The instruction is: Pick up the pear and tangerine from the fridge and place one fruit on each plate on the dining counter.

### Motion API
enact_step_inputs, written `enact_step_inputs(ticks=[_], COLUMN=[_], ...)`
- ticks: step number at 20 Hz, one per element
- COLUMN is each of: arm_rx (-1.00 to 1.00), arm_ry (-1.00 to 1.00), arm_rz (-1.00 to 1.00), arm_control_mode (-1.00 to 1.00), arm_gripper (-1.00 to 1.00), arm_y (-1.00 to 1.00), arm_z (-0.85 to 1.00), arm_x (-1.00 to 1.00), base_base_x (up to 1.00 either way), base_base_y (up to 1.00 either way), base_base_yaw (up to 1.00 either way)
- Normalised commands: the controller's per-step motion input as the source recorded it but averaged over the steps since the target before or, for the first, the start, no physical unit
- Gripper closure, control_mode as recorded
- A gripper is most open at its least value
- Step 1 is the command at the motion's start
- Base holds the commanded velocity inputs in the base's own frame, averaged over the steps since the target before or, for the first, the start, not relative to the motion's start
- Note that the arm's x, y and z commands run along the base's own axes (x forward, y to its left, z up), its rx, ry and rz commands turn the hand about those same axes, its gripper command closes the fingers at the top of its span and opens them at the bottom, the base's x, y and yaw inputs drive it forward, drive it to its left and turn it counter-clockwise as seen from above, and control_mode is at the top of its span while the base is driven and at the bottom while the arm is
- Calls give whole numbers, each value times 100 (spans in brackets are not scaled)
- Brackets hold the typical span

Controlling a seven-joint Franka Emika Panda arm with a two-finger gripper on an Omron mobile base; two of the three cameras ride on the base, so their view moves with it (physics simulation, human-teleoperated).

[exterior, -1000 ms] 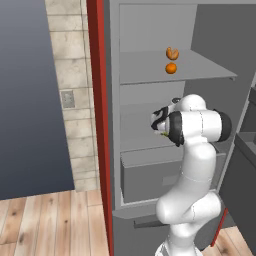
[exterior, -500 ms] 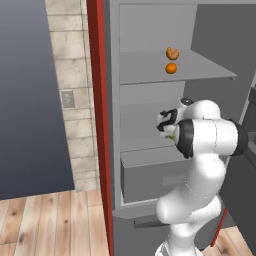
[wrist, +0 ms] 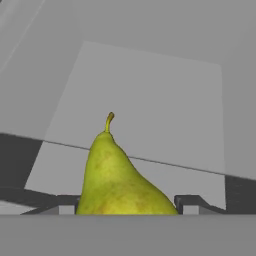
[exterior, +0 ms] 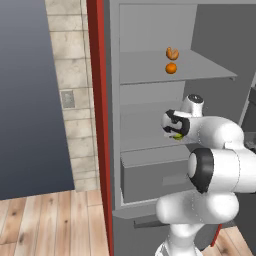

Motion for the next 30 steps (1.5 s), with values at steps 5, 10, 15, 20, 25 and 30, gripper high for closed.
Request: enact_step_inputs(ticks=[5, 10, 15, 20, 25, 30], arm_rx=[-2, 0, 4, 3, 1, 0], arm_ry=[0, 1, -2, -5, -3, 0], arm_rz=[28, 30, 5, -7, -21, -1], arm_control_mode=[-100, -100, -100, -100, -100, -100], arm_gripper=[100, 100, 100, 100, 100, 100], arm_y=[40, 48, 47, 33, 28, 2], arm_z=[44, 23, 12, 10, 1, 0], arm_x=[-50, -58, -77, -76, -67, -6], base_base_x=[0, 0, 0, 0, 0, 0], base_base_y=[0, 0, 0, 0, 0, 0], base_base_yaw=[0, 0, 0, 0, 0, 0])
